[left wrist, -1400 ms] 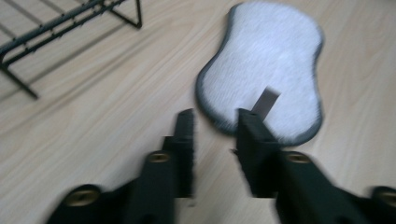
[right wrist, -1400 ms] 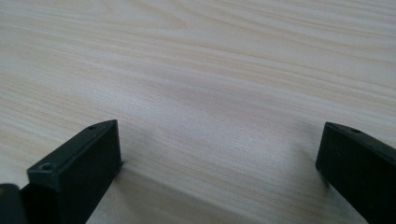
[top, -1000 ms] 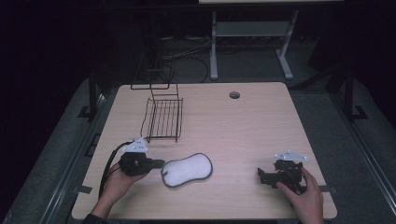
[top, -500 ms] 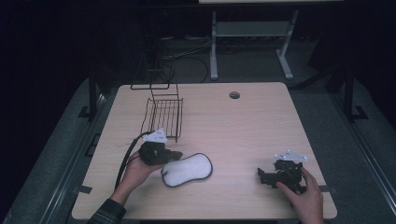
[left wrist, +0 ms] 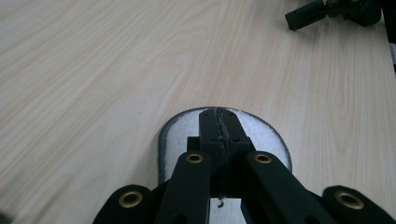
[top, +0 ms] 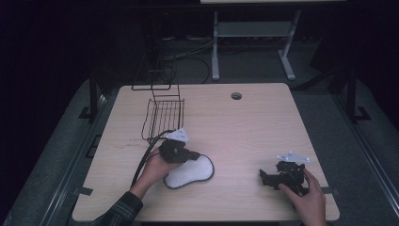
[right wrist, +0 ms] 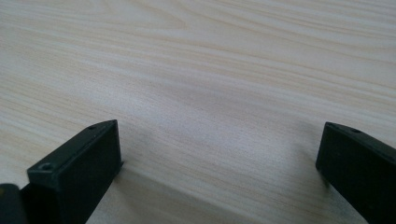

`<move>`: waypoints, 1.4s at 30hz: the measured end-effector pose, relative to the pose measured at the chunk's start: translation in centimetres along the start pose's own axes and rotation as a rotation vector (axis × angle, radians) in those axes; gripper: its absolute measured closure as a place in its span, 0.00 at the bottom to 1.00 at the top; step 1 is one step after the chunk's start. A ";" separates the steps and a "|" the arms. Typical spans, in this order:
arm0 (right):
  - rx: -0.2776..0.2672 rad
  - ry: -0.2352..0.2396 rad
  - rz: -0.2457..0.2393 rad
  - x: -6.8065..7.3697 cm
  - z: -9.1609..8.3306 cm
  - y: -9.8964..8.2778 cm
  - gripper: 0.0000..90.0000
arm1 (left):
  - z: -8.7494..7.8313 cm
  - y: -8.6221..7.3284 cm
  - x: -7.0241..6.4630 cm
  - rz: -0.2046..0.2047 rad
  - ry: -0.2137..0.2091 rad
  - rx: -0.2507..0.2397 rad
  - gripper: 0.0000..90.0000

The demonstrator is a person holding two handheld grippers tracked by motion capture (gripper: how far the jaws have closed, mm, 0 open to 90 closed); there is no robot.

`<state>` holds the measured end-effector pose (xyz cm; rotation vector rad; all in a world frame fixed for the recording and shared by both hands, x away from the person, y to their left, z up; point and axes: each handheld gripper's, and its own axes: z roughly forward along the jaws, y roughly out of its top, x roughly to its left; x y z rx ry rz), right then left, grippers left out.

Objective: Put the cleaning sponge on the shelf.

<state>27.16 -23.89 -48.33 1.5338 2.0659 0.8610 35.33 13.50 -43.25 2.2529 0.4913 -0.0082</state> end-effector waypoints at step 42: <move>0.001 0.000 0.000 0.0 0.0 0.0 0.00 | -4.0 -6.1 -0.5 -0.070 0.007 0.070 1.00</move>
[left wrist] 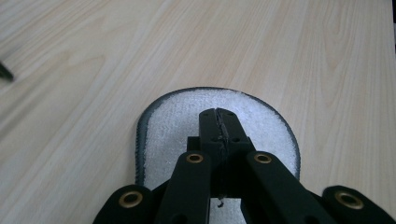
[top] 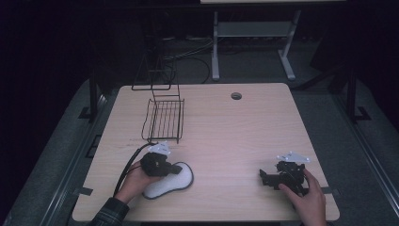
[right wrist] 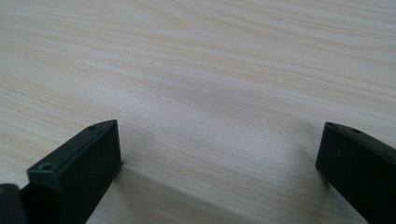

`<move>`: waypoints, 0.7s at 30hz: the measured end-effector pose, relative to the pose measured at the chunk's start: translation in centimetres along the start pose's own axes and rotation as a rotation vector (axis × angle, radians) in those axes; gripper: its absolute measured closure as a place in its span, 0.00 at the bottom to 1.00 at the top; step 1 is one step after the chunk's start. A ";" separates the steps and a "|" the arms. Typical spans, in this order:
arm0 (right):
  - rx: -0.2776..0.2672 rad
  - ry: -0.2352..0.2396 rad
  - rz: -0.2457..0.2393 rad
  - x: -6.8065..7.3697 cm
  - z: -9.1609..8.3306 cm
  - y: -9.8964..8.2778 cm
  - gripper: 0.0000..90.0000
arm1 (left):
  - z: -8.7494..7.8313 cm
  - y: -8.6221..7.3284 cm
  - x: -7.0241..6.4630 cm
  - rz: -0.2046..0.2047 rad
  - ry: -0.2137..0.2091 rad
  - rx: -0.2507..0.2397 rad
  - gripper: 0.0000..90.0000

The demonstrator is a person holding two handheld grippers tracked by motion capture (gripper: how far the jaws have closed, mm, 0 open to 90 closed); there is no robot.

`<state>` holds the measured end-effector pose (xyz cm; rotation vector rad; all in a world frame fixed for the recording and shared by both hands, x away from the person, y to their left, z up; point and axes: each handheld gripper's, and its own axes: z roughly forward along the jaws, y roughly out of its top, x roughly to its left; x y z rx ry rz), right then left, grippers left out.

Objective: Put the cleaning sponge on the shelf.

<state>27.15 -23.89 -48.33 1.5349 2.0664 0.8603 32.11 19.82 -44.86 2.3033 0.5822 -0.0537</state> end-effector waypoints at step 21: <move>0.000 0.000 0.001 0.0 0.0 0.0 0.00 | -3.0 -0.9 -0.4 -0.045 0.043 -0.060 0.67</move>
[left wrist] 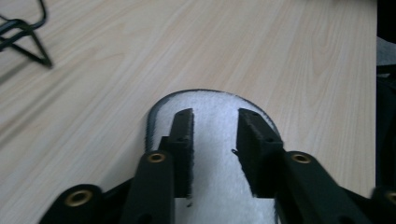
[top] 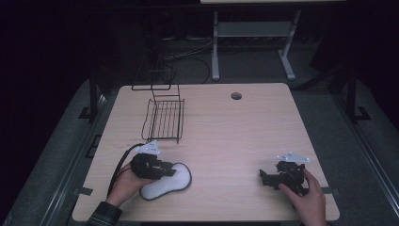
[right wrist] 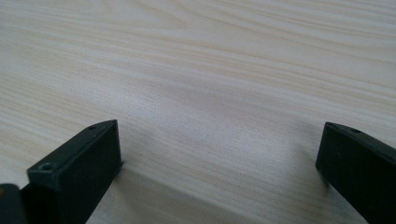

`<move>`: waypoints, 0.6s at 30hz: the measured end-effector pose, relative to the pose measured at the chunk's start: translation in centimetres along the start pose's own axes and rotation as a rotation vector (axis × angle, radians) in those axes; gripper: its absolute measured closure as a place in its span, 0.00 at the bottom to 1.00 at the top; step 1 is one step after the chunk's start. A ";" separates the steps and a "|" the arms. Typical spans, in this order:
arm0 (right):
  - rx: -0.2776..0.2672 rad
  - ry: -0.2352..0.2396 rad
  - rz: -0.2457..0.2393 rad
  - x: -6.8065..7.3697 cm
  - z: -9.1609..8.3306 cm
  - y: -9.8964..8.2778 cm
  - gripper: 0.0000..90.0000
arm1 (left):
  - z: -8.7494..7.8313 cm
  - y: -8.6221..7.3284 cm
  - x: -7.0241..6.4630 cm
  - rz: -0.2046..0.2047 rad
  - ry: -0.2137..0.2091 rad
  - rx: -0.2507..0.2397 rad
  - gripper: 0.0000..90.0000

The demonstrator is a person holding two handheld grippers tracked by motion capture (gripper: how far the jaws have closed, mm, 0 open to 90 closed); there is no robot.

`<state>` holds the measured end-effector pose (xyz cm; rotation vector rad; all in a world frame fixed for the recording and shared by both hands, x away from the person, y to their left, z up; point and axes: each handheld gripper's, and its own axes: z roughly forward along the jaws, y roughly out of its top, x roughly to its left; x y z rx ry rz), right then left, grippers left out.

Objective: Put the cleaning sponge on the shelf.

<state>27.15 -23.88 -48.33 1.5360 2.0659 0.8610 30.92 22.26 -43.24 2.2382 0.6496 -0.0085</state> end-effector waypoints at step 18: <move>-0.001 0.000 -0.001 0.0 0.0 0.0 0.00 | -3.1 -3.0 0.8 -0.065 0.094 -0.033 0.22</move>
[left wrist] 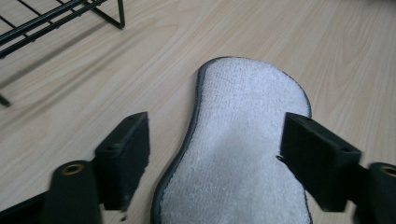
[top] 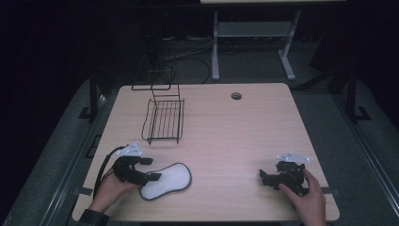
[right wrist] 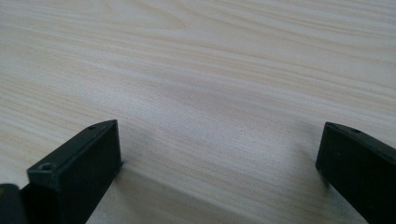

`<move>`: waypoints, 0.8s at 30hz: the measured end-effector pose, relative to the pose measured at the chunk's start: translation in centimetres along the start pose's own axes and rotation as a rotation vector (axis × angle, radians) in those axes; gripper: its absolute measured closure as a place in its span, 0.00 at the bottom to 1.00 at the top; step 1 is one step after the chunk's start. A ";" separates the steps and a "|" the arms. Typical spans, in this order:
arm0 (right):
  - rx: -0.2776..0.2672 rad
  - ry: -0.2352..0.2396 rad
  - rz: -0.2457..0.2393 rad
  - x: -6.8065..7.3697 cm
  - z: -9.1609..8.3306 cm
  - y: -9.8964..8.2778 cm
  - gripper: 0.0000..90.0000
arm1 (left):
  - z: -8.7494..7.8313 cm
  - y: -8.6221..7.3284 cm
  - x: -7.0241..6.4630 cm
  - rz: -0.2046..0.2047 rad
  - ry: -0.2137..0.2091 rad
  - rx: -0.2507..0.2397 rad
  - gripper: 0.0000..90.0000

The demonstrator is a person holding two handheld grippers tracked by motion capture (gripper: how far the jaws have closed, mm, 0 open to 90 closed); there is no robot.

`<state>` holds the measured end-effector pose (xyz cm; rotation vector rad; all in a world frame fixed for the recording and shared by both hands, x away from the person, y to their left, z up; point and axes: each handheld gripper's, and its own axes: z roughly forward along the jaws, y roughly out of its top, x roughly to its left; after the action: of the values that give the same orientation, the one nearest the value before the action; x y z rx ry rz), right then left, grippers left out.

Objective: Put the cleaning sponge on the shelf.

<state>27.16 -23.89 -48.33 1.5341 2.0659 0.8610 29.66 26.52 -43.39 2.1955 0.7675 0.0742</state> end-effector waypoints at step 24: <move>0.001 0.000 0.000 0.0 0.0 0.0 0.00 | 2.5 0.3 -1.5 0.110 -0.009 0.084 0.14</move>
<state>27.15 -23.89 -48.33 1.5349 2.0664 0.8606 29.35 23.85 -44.62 2.3160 0.6545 0.0883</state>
